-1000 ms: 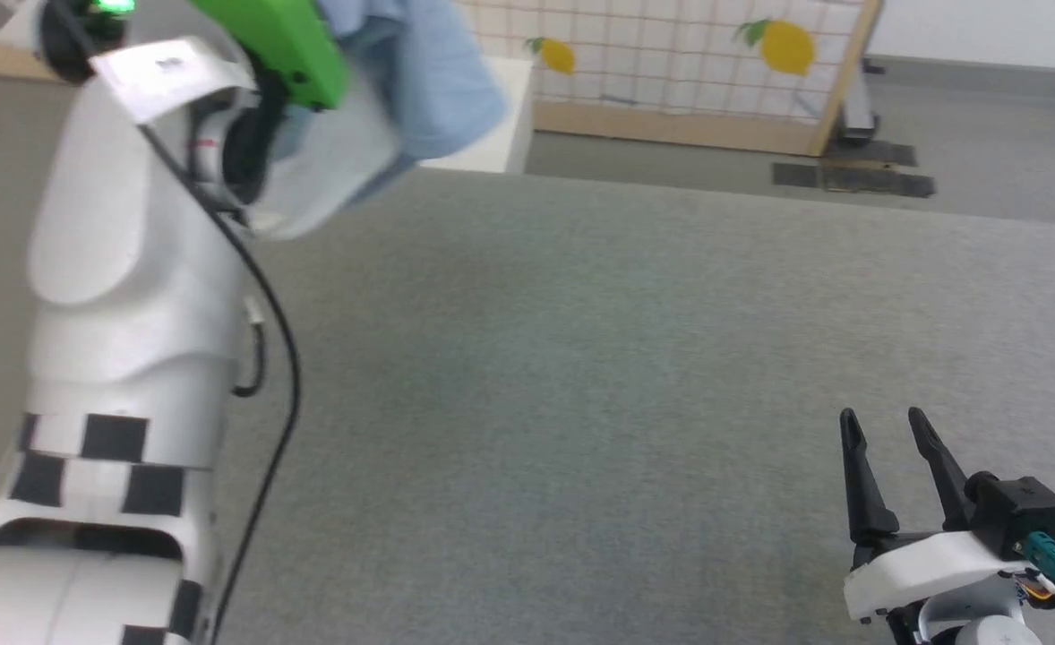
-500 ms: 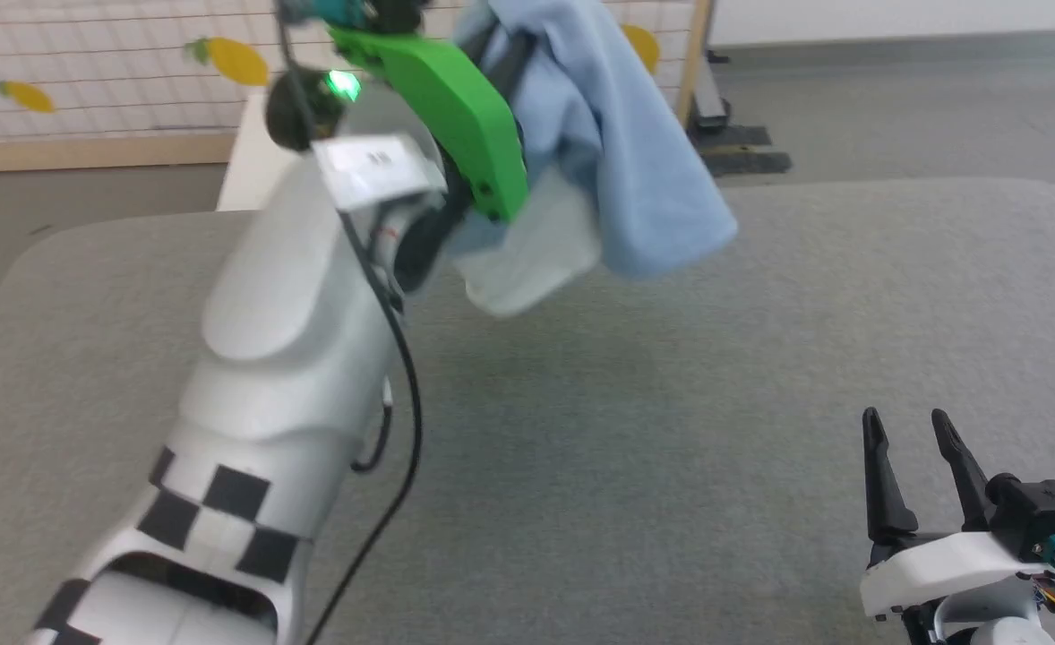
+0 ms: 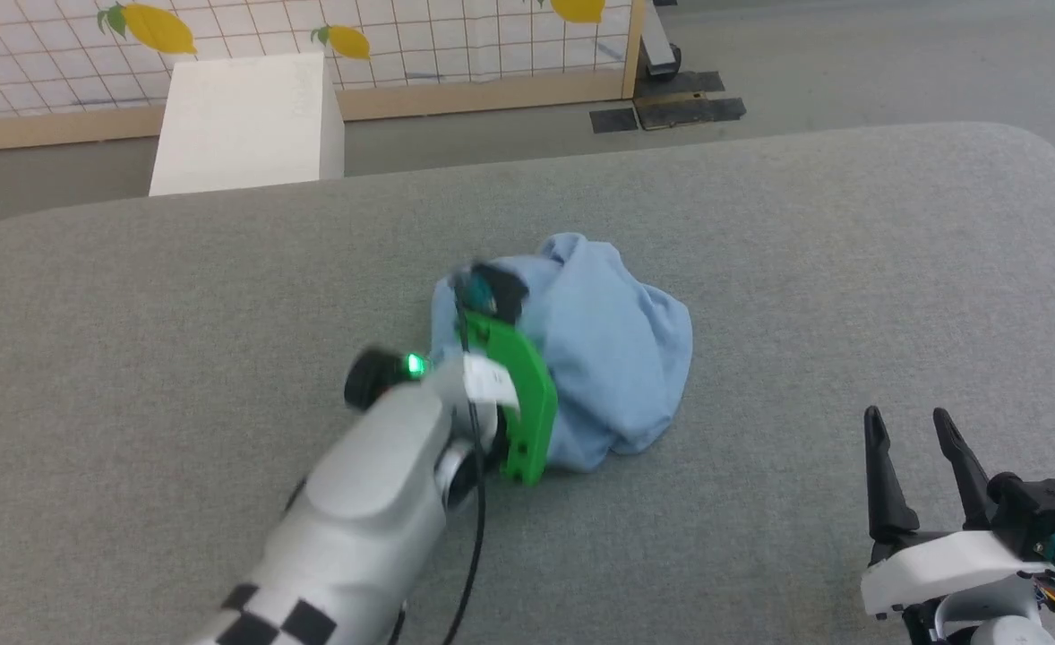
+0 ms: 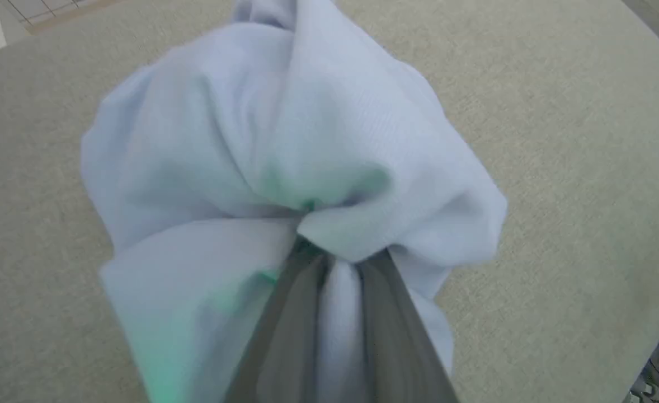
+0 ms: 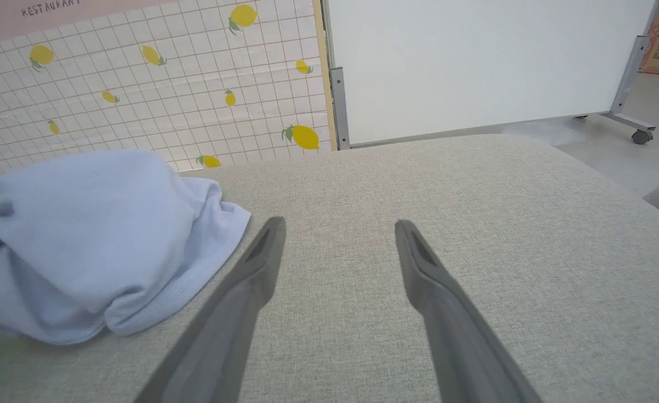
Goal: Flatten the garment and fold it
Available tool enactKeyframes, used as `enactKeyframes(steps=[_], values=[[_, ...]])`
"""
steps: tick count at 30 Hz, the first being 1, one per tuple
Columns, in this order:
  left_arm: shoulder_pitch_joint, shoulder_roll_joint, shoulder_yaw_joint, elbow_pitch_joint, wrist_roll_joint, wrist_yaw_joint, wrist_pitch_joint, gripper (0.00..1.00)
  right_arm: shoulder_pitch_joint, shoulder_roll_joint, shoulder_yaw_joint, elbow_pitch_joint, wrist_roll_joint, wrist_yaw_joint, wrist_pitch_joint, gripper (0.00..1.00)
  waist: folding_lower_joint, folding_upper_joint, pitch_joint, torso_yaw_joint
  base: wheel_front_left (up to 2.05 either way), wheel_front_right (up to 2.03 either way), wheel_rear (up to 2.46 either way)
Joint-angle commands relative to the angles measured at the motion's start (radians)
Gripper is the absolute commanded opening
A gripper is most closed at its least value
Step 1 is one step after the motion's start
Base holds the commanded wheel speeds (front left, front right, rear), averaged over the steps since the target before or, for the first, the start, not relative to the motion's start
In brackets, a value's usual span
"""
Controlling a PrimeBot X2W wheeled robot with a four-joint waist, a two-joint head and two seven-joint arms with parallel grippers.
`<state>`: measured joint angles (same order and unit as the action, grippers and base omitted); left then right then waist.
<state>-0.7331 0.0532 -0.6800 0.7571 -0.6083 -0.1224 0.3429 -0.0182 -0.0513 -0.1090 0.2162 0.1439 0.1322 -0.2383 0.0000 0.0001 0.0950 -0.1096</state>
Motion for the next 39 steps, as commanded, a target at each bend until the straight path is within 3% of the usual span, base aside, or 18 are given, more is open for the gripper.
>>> enactKeyframes(steps=[1,7,8,9,10,19,26,31,39], values=[[0.03,-0.002,-0.025,0.016,-0.019,0.0,0.022,0.0,-0.011,0.001,0.0,0.003,0.005,-0.002,-0.008,1.0,0.0,-0.0001,0.004,0.001,0.0,0.0,0.0],[0.085,-0.003,-0.115,0.066,-0.106,0.005,0.138,0.0,-0.014,0.001,0.01,0.013,0.013,-0.002,-0.01,1.0,0.0,-0.0001,0.006,0.011,0.0,0.0,0.0],[0.086,-0.003,-0.123,0.066,-0.12,0.007,0.146,0.15,-0.013,0.001,0.01,0.015,0.014,-0.002,-0.011,1.0,0.0,-0.0001,0.006,0.015,0.0,0.0,0.0],[0.087,-0.003,-0.128,0.066,-0.135,0.009,0.155,0.84,-0.012,0.001,0.009,0.016,0.015,-0.002,-0.011,1.0,0.0,-0.0001,0.003,0.02,0.0,0.0,0.0],[0.086,-0.003,-0.132,0.064,-0.152,0.013,0.167,1.0,-0.011,0.001,0.009,0.018,0.016,-0.002,-0.012,1.0,0.0,-0.0001,0.0,0.025,0.0,0.0,0.0],[0.036,0.0,-0.016,-0.015,-0.313,0.033,0.134,1.0,0.02,0.001,0.006,0.033,0.014,-0.002,-0.015,1.0,0.0,-0.0001,-0.06,0.08,0.0,0.0,0.0],[0.032,0.063,0.146,-0.145,-0.386,0.042,-0.038,1.0,0.045,0.001,0.009,0.028,0.01,-0.002,-0.013,1.0,0.0,-0.0001,-0.109,0.134,0.0,0.0,0.0],[0.07,0.13,0.242,-0.238,-0.351,0.077,-0.25,1.0,0.059,0.001,0.007,0.019,0.014,-0.002,-0.01,1.0,0.0,-0.0001,-0.128,0.163,0.0,0.0,0.0],[0.186,0.257,0.292,-0.359,-0.17,0.193,-0.544,1.0,0.063,0.001,0.0,0.004,0.02,-0.002,-0.009,1.0,0.0,-0.0001,-0.134,0.183,0.0,0.0,0.0]])
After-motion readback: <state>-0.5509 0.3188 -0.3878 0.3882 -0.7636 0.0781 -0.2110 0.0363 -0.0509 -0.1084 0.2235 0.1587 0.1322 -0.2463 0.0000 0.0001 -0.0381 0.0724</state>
